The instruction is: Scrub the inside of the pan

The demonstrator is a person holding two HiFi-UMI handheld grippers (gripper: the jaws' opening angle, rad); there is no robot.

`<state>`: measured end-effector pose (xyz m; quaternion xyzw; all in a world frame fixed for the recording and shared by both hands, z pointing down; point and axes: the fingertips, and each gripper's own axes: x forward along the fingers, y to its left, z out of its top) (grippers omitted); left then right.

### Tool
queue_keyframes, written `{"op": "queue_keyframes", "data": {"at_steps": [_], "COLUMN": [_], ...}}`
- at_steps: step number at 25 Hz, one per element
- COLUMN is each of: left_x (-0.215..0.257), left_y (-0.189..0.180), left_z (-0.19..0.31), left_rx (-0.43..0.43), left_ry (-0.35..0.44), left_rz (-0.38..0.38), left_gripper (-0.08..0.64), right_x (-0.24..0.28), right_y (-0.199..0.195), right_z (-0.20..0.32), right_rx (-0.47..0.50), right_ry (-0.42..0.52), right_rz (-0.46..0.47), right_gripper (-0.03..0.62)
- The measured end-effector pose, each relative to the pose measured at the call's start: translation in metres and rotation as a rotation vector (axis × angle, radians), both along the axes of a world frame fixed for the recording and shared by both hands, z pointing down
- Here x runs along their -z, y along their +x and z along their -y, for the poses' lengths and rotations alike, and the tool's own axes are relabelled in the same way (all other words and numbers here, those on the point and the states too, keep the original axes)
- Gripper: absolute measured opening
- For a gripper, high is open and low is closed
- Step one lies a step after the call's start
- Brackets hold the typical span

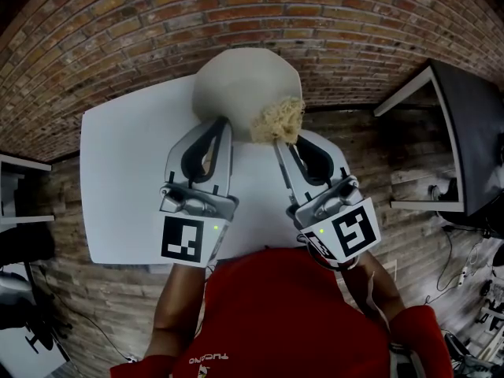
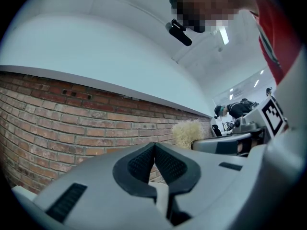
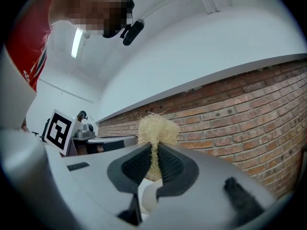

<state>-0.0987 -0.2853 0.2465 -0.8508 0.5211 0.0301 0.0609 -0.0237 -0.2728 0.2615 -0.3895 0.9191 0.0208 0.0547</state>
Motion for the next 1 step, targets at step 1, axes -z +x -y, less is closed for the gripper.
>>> {"op": "queue_keyframes", "data": {"at_steps": [1], "left_x": [0.0], "left_y": [-0.0002], "left_z": [-0.0001], "left_rx": [-0.001], "left_ry": [0.0], "left_rz": [-0.001], "left_gripper": [0.014], "right_x": [0.0001], "right_y": [-0.0003], "right_z": [-0.0004], "right_rx": [0.0], "right_ry": [0.0], "right_rz": [0.0], "right_gripper": [0.049]}}
